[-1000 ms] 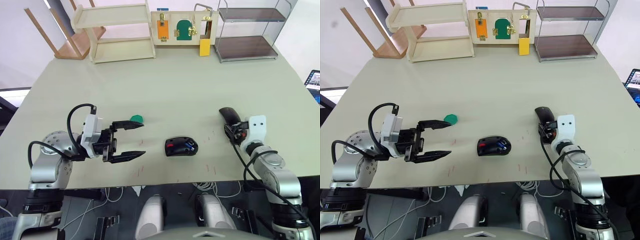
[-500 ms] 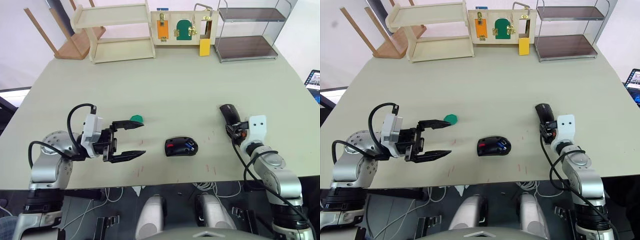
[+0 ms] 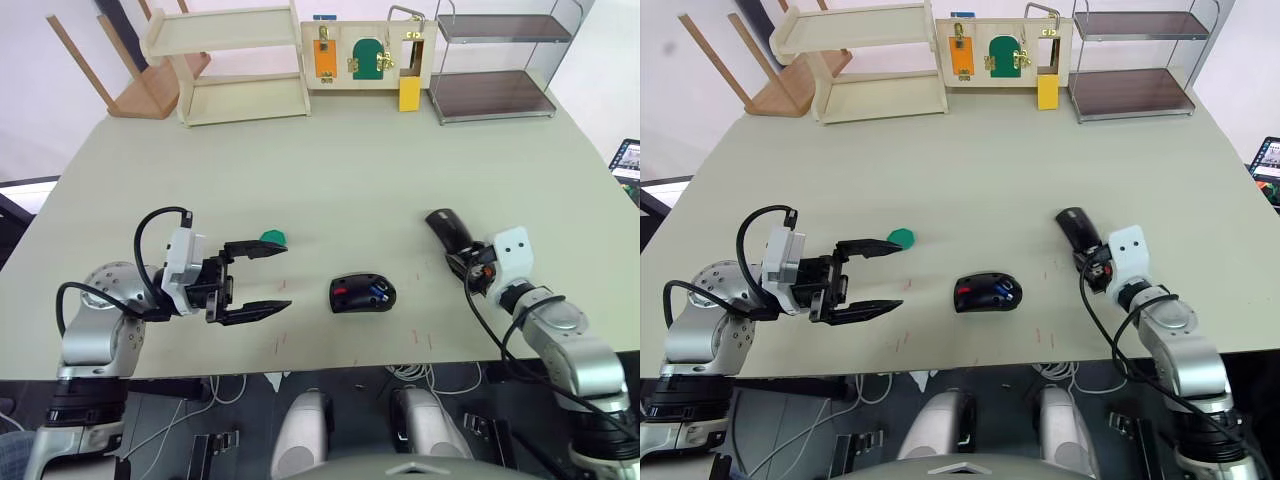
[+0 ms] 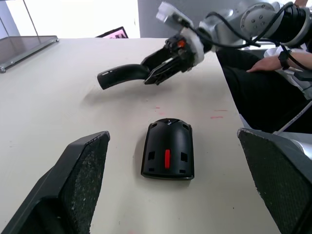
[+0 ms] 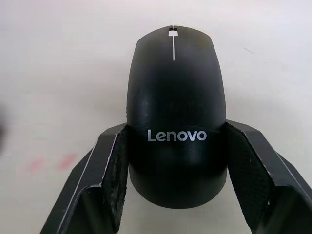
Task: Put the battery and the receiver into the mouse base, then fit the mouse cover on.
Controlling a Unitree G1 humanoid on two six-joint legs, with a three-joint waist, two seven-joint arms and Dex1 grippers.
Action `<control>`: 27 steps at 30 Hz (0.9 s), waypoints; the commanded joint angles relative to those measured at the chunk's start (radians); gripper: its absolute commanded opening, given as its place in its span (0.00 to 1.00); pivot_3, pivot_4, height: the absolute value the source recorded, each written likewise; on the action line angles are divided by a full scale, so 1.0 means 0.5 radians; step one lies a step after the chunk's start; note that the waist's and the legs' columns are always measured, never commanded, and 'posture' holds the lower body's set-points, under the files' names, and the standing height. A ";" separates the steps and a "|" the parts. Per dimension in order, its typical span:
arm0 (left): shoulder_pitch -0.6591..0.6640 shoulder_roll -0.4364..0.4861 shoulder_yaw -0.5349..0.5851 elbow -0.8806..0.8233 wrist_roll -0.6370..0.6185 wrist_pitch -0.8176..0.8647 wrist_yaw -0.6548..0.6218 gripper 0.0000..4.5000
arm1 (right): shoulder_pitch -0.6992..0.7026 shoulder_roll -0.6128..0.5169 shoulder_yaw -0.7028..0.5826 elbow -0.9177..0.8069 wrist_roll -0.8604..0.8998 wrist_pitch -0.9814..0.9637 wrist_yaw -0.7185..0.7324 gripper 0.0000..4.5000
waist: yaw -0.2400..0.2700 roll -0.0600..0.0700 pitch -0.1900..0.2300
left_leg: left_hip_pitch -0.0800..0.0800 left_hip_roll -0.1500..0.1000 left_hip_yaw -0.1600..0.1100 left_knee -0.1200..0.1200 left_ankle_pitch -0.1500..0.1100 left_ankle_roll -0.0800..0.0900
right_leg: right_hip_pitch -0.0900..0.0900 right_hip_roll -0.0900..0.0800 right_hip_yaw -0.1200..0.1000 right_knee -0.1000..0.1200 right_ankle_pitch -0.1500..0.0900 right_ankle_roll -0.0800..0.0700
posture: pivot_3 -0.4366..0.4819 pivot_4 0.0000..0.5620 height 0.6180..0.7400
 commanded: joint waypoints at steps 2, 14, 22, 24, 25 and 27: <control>-0.021 0.043 0.058 -0.021 -0.046 -0.005 -0.025 1.00 | -0.150 -0.166 0.028 -0.132 0.191 0.034 0.347 0.52 | 0.001 -0.001 0.002 | 0.000 0.001 0.000 0.000 0.000 0.000 | 0.000 0.001 -0.001 0.000 0.000 0.000 | 0.48 0.27 1.00; -0.026 0.092 0.086 -0.026 -0.029 0.010 -0.023 1.00 | -0.889 -0.468 0.646 0.000 0.204 0.261 1.011 0.52 | 0.002 -0.007 0.010 | -0.008 0.001 -0.002 0.000 0.000 0.000 | -0.006 0.000 -0.004 -0.002 0.001 -0.001 | 0.48 0.27 1.00; 0.039 0.121 0.111 -0.071 -0.054 0.045 -0.022 1.00 | -1.124 -0.423 0.955 0.051 0.027 0.317 1.060 0.52 | 0.006 -0.008 0.010 | -0.030 -0.001 -0.003 0.004 0.000 0.000 | -0.028 -0.001 -0.004 0.004 0.010 0.000 | 0.48 0.27 1.00; 0.041 0.119 0.109 -0.081 -0.055 0.053 -0.017 1.00 | -1.161 -0.439 1.013 0.054 -0.028 0.354 1.068 0.52 | 0.009 -0.008 0.010 | -0.030 -0.001 -0.003 0.004 0.000 0.000 | -0.028 -0.001 -0.005 0.004 0.010 -0.001 | 0.48 0.27 1.00; 0.040 0.119 0.107 -0.082 -0.053 0.054 -0.018 1.00 | -1.177 -0.438 1.028 0.056 -0.043 0.373 1.067 0.52 | 0.009 -0.008 0.010 | -0.030 -0.001 -0.003 0.004 0.000 0.000 | -0.028 -0.001 -0.005 0.004 0.009 -0.002 | 0.48 0.27 1.00; 0.035 0.120 0.103 -0.077 -0.046 0.053 -0.022 1.00 | -1.199 -0.434 1.046 0.060 -0.057 0.413 1.070 0.52 | 0.008 -0.008 0.010 | -0.030 -0.001 -0.004 0.006 0.000 0.000 | -0.028 -0.001 -0.005 0.006 0.007 -0.006 | 0.48 0.27 1.00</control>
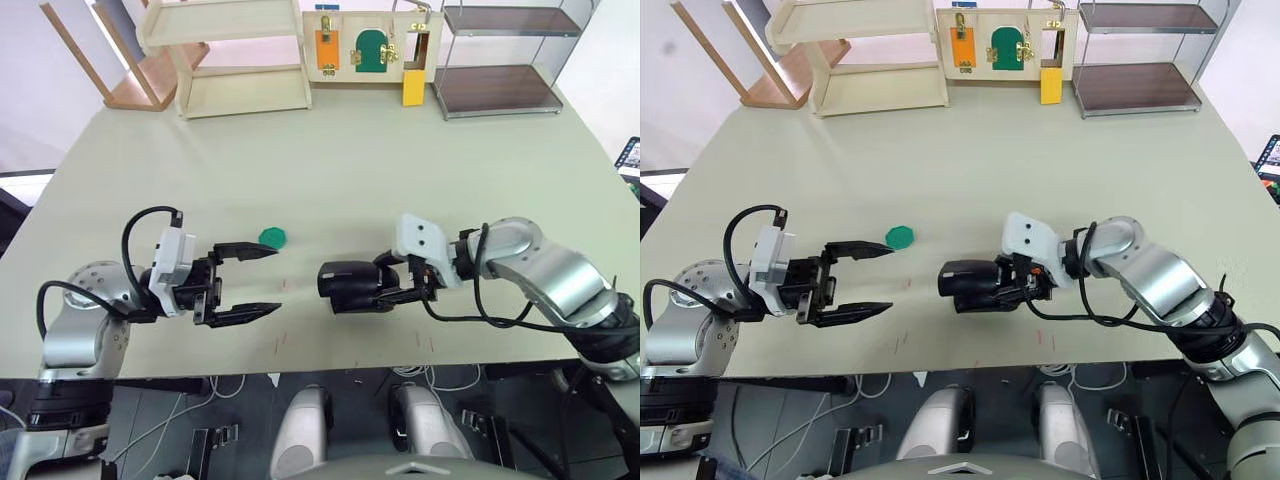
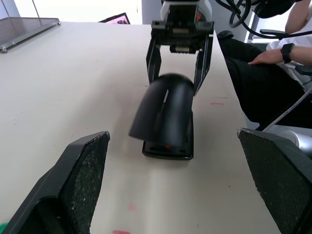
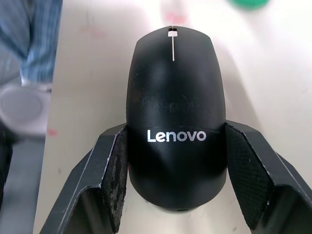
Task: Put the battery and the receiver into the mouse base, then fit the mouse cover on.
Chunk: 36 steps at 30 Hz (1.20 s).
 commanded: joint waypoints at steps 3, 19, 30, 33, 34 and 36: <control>-0.008 0.029 0.048 -0.053 -0.044 -0.002 -0.003 1.00 | -0.077 -0.011 0.030 -0.042 -0.056 0.101 0.014 0.52 | -0.002 0.000 0.000 | 0.000 0.000 0.000 0.004 0.000 0.000 | 0.000 0.000 0.000 0.003 0.000 0.000 | 0.48 0.27 1.00; -0.002 0.032 0.043 -0.058 -0.044 -0.004 -0.019 1.00 | -0.072 0.019 0.137 0.003 -0.209 0.040 0.049 0.52 | -0.002 0.000 0.000 | 0.000 0.001 0.001 0.008 0.000 0.000 | 0.000 0.000 0.000 0.006 0.001 0.001 | 0.48 0.27 1.00; -0.005 0.023 0.035 -0.059 -0.043 -0.006 -0.016 1.00 | -0.119 -0.040 0.151 0.052 -0.293 0.034 0.141 0.52 | -0.001 0.000 0.000 | 0.001 0.001 0.001 0.014 0.000 0.000 | 0.001 0.000 0.000 0.009 0.000 0.000 | 0.48 0.27 1.00; 0.003 0.020 0.036 -0.065 -0.046 -0.004 -0.013 1.00 | -0.121 -0.044 0.150 0.039 -0.291 0.065 0.161 0.52 | 0.000 0.000 0.000 | 0.001 0.001 0.001 0.014 0.000 0.000 | 0.001 0.000 0.000 0.010 0.000 0.000 | 0.48 0.27 1.00; 0.007 0.019 0.037 -0.069 -0.047 -0.005 -0.013 1.00 | -0.119 -0.049 0.151 0.031 -0.293 0.069 0.168 0.52 | 0.000 0.000 0.000 | 0.001 0.001 0.001 0.014 0.000 0.000 | 0.001 0.000 0.000 0.010 0.001 0.000 | 0.48 0.27 1.00; 0.011 0.018 0.039 -0.069 -0.047 -0.006 -0.013 1.00 | -0.117 -0.055 0.154 0.024 -0.299 0.072 0.180 0.52 | 0.000 0.000 0.000 | 0.001 0.001 0.001 0.014 0.000 0.000 | 0.001 0.000 0.000 0.009 0.001 0.000 | 0.48 0.27 1.00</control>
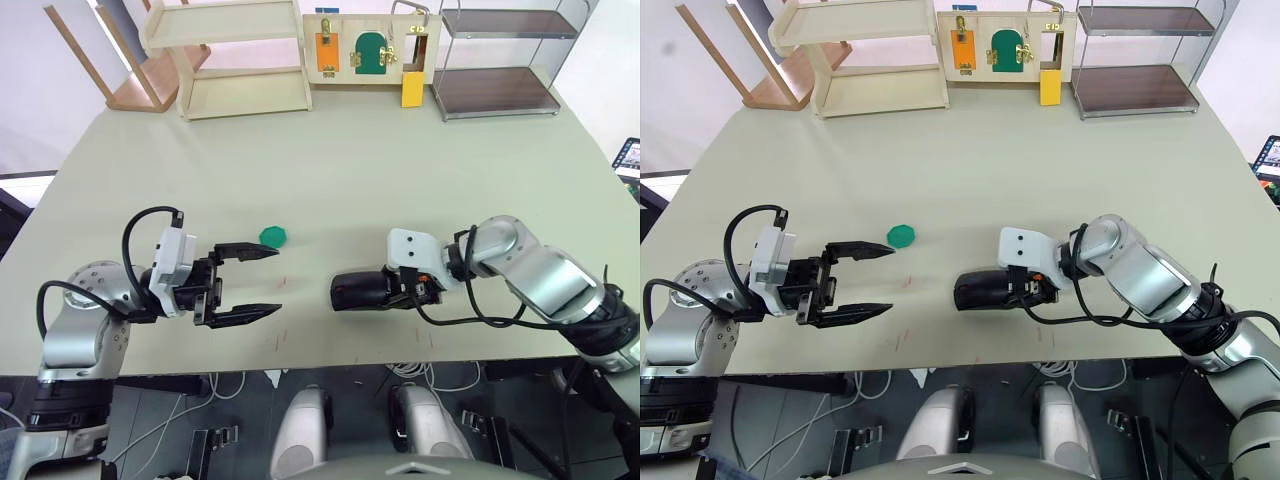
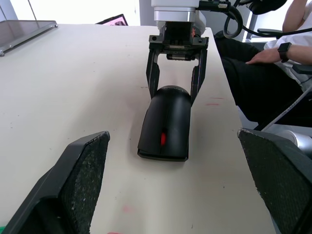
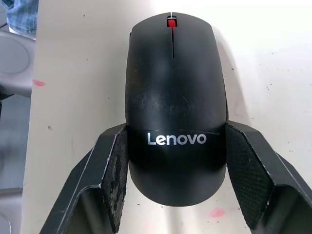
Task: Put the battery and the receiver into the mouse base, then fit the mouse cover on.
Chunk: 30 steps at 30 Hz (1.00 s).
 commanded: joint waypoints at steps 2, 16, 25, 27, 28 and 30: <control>0.016 0.018 0.042 -0.071 -0.048 -0.008 -0.006 1.00 | -0.016 -0.039 0.004 -0.041 -0.032 0.026 0.028 0.52 | 0.000 0.000 0.000 | 0.000 0.000 0.000 0.000 0.000 0.000 | 0.000 0.000 0.000 0.000 0.000 0.000 | 0.48 0.27 1.00; 0.008 0.022 0.047 -0.054 -0.043 -0.019 -0.008 1.00 | 0.025 -0.005 -0.007 -0.023 -0.070 -0.032 0.010 0.90 | 0.000 0.000 0.000 | 0.000 0.000 0.000 0.000 0.000 0.000 | 0.000 0.000 0.000 0.000 0.000 0.000 | 0.48 0.27 1.00; 0.003 0.021 0.049 -0.049 -0.043 -0.023 -0.009 1.00 | 0.026 -0.008 -0.060 -0.037 -0.056 -0.041 0.028 0.90 | -0.002 0.000 0.000 | 0.000 0.000 0.000 0.000 0.000 0.000 | 0.000 0.000 0.000 0.001 0.000 0.001 | 0.48 0.27 1.00; 0.004 0.023 0.050 -0.047 -0.043 -0.025 -0.011 1.00 | 0.023 0.009 -0.123 -0.046 -0.005 -0.037 0.037 0.90 | -0.002 0.000 0.000 | 0.000 0.000 0.000 0.000 0.000 0.000 | 0.000 0.000 0.000 0.001 0.001 0.001 | 0.48 0.27 1.00; 0.006 0.023 0.051 -0.046 -0.042 -0.027 -0.012 1.00 | 0.029 0.035 -0.175 -0.048 0.034 -0.072 0.036 0.90 | -0.002 0.000 0.000 | 0.000 0.000 0.000 0.000 0.000 0.000 | 0.000 0.000 0.000 0.001 0.001 0.001 | 0.48 0.27 1.00; 0.006 0.023 0.051 -0.043 -0.040 -0.030 -0.013 1.00 | 0.048 0.095 -0.269 -0.046 0.114 -0.118 0.024 0.90 | -0.002 0.000 0.000 | 0.000 0.000 0.000 0.000 0.000 0.000 | 0.000 0.000 0.000 0.001 0.002 0.003 | 0.48 0.27 1.00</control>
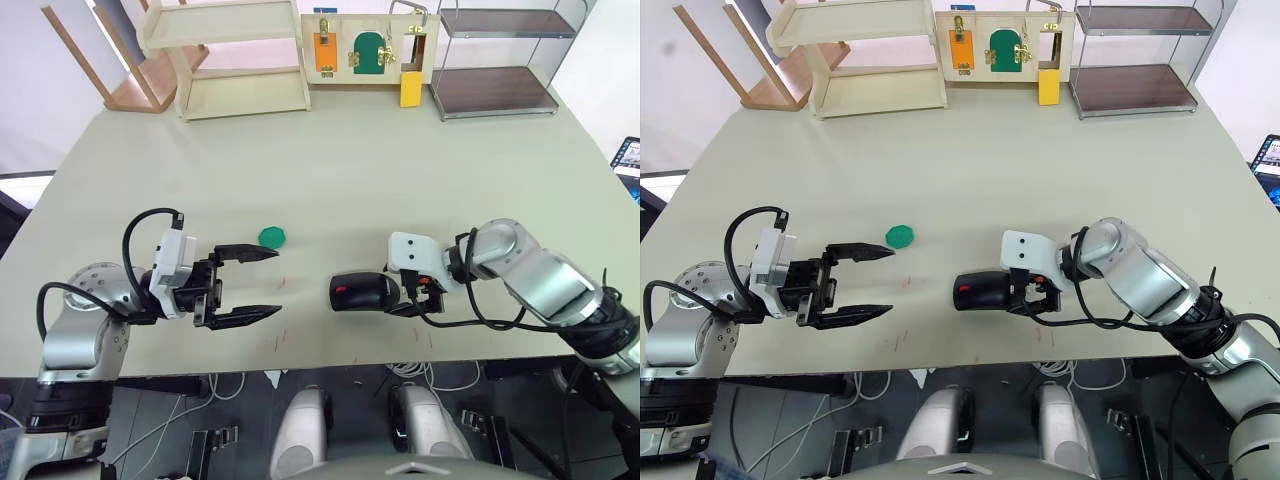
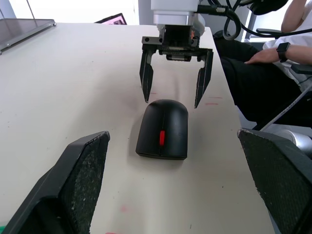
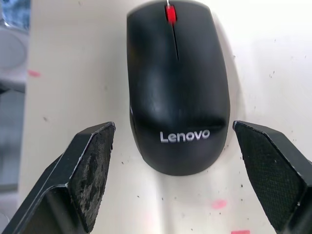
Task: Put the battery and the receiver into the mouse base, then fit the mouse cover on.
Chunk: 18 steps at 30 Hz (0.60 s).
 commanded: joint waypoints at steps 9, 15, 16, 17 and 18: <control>0.000 0.022 0.052 -0.036 -0.038 -0.036 -0.017 1.00 | 0.031 0.283 -0.145 -0.067 0.138 -0.134 -0.102 0.30 | 0.000 0.000 0.000 | 0.000 0.000 0.000 0.000 0.000 0.000 | 0.000 0.000 0.000 0.000 0.002 0.003 | 0.48 0.27 1.00; 0.032 0.028 0.066 -0.054 -0.044 -0.031 -0.013 1.00 | -0.049 0.407 0.003 -0.015 0.064 -0.043 -0.195 0.30 | -0.005 0.000 0.000 | 0.000 0.001 -0.001 0.000 0.000 0.000 | 0.000 0.001 0.000 0.002 0.002 0.003 | 0.48 0.27 1.00; 0.040 0.029 0.069 -0.059 -0.045 -0.031 -0.012 1.00 | -0.066 0.424 0.032 0.001 0.045 -0.029 -0.207 0.30 | -0.007 0.000 0.000 | 0.001 0.001 0.000 0.000 0.000 0.000 | 0.000 0.001 0.000 0.002 0.002 0.003 | 0.48 0.27 1.00; 0.045 0.031 0.072 -0.061 -0.045 -0.031 -0.012 1.00 | -0.084 0.445 0.053 0.018 0.026 -0.012 -0.228 0.30 | -0.007 0.000 0.000 | 0.001 0.001 0.000 0.000 0.000 0.000 | 0.000 0.001 0.000 0.002 0.002 0.003 | 0.48 0.27 1.00; 0.048 0.032 0.074 -0.060 -0.045 -0.032 -0.012 1.00 | -0.097 0.460 0.067 0.032 0.013 0.000 -0.243 0.30 | -0.006 0.000 0.000 | 0.001 0.001 -0.001 0.000 0.000 0.000 | 0.000 0.001 -0.001 0.002 0.002 0.003 | 0.48 0.27 1.00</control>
